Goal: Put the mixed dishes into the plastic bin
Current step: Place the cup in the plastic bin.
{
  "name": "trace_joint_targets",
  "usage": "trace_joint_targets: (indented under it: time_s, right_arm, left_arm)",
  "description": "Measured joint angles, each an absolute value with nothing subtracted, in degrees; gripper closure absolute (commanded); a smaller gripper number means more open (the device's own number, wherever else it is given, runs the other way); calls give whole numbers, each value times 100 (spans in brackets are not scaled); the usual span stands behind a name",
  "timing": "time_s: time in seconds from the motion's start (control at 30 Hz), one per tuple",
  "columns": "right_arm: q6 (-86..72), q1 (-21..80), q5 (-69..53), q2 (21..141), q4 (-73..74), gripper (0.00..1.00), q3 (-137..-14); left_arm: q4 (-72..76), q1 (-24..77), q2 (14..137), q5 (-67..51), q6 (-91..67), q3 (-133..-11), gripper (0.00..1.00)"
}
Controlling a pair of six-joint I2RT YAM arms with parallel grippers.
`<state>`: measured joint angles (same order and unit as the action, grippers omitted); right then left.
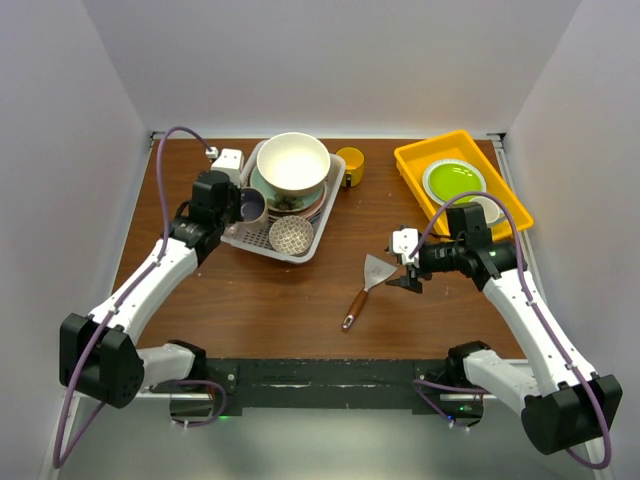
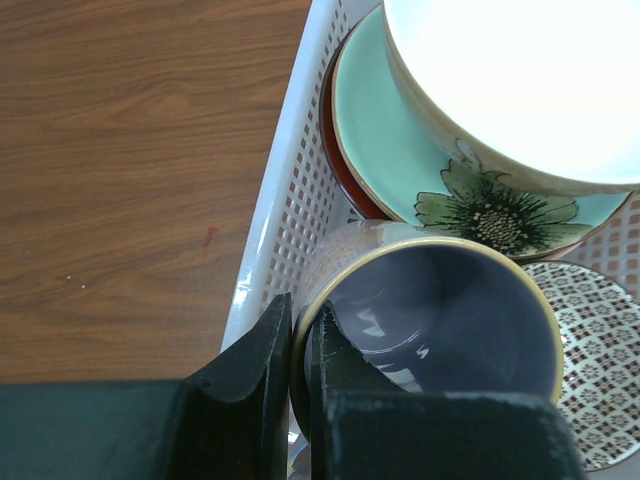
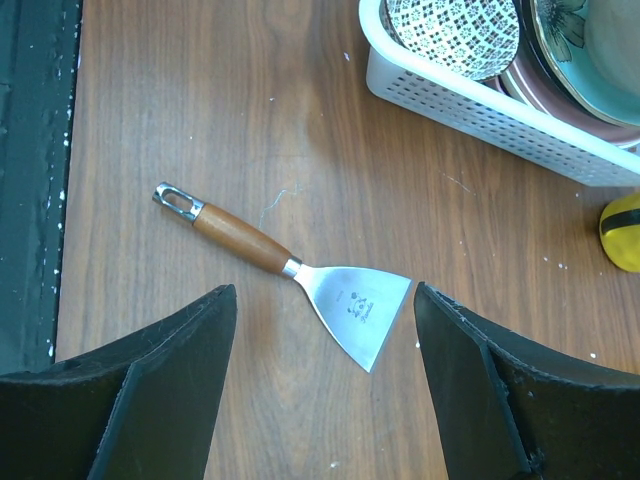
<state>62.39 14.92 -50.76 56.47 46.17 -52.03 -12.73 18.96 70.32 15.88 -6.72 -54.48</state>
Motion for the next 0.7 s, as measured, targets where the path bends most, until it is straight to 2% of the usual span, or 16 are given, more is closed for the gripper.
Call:
trace_joint_targets:
  time_s: [0.7]
  right_arm:
    - [6243,1492,-5076,5647,4617,25,-5201]
  left_arm:
    - [-1186,1737,7365,1197,21,-5688,100]
